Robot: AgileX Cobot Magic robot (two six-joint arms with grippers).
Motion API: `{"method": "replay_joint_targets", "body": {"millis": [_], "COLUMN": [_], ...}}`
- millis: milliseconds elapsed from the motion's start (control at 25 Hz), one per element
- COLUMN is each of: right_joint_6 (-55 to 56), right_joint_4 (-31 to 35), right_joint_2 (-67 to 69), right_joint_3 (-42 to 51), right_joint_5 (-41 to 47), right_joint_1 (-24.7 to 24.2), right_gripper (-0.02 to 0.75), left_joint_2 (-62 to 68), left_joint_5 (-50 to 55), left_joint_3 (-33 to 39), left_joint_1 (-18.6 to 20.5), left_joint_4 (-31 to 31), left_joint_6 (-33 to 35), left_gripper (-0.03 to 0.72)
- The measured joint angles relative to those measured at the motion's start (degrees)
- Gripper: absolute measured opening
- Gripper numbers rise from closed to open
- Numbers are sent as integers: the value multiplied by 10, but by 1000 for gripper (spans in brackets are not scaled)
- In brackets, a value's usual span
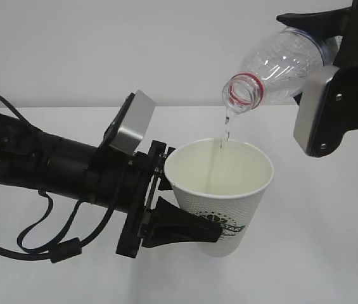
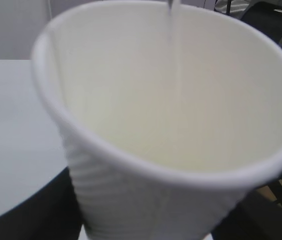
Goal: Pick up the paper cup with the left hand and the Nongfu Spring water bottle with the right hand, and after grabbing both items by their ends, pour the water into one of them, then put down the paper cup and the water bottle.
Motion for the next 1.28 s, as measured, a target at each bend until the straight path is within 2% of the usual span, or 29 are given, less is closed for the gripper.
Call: {"method": "replay_joint_targets", "body": {"millis": [1280], "right_joint_6": [0], "right_joint_4": [0], "right_joint_2": [0], "right_joint_3": [0], "right_joint_5": [-3], "right_joint_1": [0], "right_gripper": [503], "left_joint_2": [0], "left_joint_5": [0], "left_joint_3": [0], "left_joint_1": [0], "left_joint_4": [2], "left_joint_6": [0], "left_gripper": [498]}}
